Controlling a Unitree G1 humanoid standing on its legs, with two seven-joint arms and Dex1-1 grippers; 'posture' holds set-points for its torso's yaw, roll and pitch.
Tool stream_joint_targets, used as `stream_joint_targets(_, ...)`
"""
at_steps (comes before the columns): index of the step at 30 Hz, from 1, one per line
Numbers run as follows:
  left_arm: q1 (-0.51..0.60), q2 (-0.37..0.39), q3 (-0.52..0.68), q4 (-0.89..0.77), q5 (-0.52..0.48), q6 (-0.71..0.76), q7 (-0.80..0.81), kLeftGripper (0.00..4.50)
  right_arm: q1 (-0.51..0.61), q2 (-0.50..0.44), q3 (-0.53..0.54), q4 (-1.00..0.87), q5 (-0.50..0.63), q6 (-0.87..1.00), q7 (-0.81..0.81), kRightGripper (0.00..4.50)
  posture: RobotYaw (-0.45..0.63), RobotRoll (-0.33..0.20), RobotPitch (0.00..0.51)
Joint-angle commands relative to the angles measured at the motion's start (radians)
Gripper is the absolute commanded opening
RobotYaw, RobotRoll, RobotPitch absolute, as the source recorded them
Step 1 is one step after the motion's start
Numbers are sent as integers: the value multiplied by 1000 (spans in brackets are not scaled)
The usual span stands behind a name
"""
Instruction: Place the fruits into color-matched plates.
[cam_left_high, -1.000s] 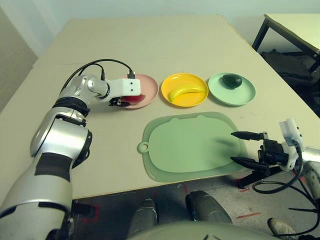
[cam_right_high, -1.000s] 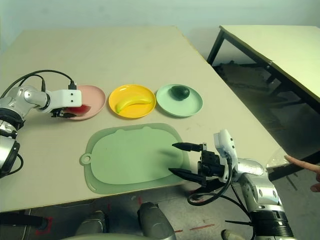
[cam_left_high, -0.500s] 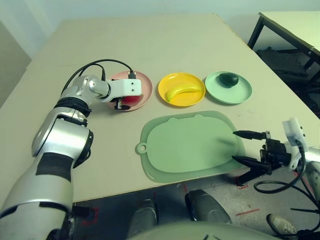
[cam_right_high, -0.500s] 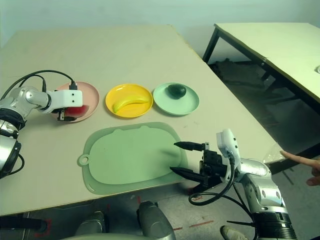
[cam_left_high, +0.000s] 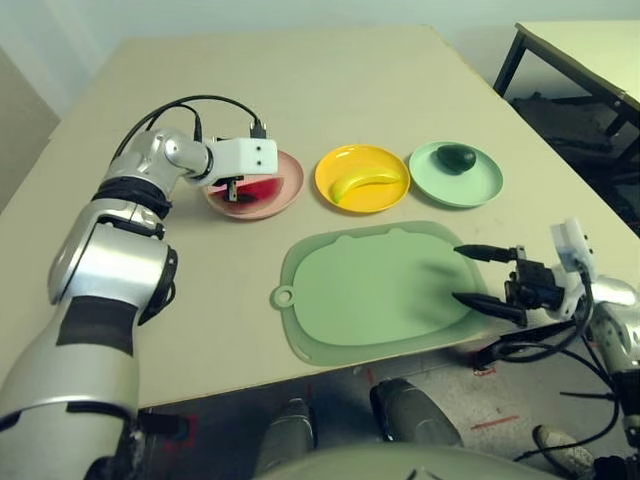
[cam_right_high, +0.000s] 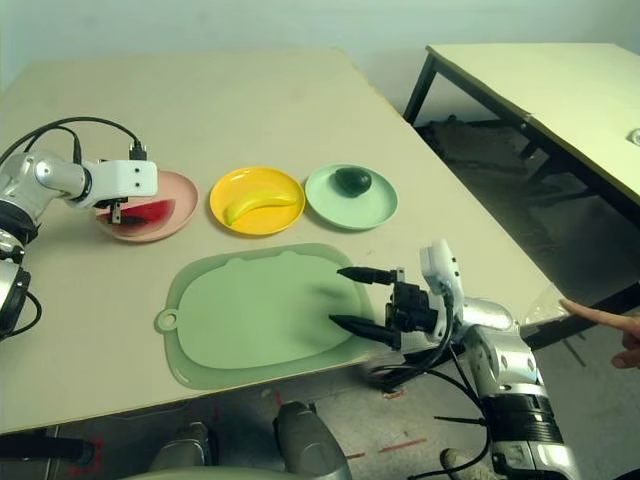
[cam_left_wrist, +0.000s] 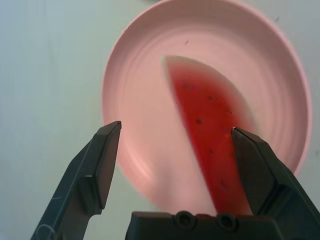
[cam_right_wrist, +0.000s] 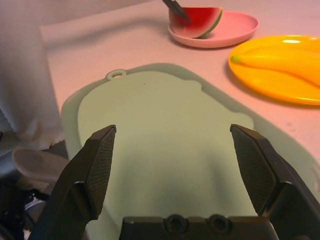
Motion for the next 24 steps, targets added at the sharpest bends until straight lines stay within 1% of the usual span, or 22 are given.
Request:
stream_joint_targets(1, -3, 21, 67, 0, -62, 5, -70, 4460, -38, 18, -8, 50, -9, -6, -20, 4500, -200, 0, 28)
stream_joint_targets(4, 15, 38, 163, -10, -160, 38, -154, 4460, -68, 31, -46, 79, 5, 2, -75, 4500, -187, 0, 25)
stream_joint_targets(8, 62, 58, 323, -41, -329, 133, -258, 4460, -79, 37, -108, 93, 19, 5, -164, 4500, -176, 0, 25)
stream_joint_targets(12, 166, 76, 471, -137, -491, 222, -288, 4460, -74, 34, -183, 143, 5, -42, -251, 4500, -171, 0, 30)
stream_joint_targets(13, 239, 70, 535, -220, -566, 269, -273, 4460, -68, 28, -213, 178, -5, -75, -278, 4500, -169, 0, 32)
stream_joint_targets(14, 296, 63, 580, -292, -618, 310, -258, 4460, -68, 23, -232, 207, -12, -100, -295, 4500, -165, 0, 35)
stream_joint_targets(16, 448, 24, 684, -502, -726, 405, -157, 4460, -69, 5, -258, 289, -45, -171, -332, 4500, -151, 0, 39)
stream_joint_targets(17, 517, 1, 722, -599, -761, 441, -102, 4460, -77, 0, -268, 328, -53, -196, -348, 4500, -150, 0, 41)
stream_joint_targets(18, 569, -15, 746, -678, -786, 474, -59, 4460, -85, -2, -275, 358, -60, -215, -357, 4500, -149, 0, 40)
stream_joint_targets(21, 765, -100, 824, -913, -838, 533, 115, 4460, -125, -3, -294, 479, -84, -297, -396, 4500, -141, 0, 43)
stream_joint_targets(22, 818, -126, 842, -973, -850, 547, 162, 4460, -138, -4, -294, 516, -96, -327, -402, 4500, -138, 0, 44)
stream_joint_targets(24, 887, -163, 868, -1050, -869, 566, 234, 4460, -164, -4, -297, 577, -110, -370, -419, 4500, -127, 0, 47)
